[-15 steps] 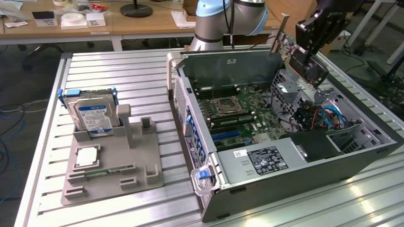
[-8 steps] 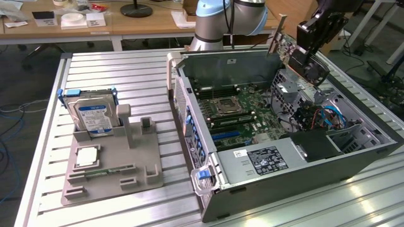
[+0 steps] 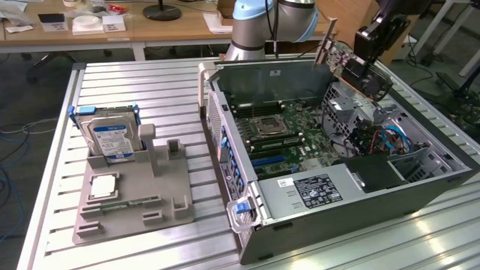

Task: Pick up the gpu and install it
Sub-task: 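Insert the gpu into the slot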

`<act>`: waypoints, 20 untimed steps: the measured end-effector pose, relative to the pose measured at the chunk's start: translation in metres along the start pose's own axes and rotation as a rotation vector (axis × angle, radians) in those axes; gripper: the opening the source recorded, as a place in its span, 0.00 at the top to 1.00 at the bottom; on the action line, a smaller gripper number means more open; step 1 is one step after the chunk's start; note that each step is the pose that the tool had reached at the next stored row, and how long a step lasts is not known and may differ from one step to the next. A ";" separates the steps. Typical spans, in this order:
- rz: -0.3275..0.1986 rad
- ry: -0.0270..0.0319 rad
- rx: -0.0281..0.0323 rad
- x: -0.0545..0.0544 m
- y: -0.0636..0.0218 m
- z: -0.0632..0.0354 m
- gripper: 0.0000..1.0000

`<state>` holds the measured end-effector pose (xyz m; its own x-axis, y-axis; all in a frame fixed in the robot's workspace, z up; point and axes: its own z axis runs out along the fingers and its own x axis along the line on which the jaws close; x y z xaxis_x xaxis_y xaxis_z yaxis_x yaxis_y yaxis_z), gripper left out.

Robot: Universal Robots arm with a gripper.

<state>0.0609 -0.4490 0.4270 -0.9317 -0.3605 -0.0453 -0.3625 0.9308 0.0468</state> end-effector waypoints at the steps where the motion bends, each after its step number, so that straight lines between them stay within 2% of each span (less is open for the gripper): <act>1: -0.013 0.0006 -0.0006 0.000 0.0000 0.0000 0.73; 20: -0.269 0.0126 -0.0122 0.000 0.0000 0.0000 0.73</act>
<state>0.0609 -0.4490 0.4269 -0.8017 -0.5960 -0.0453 -0.5976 0.8004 0.0468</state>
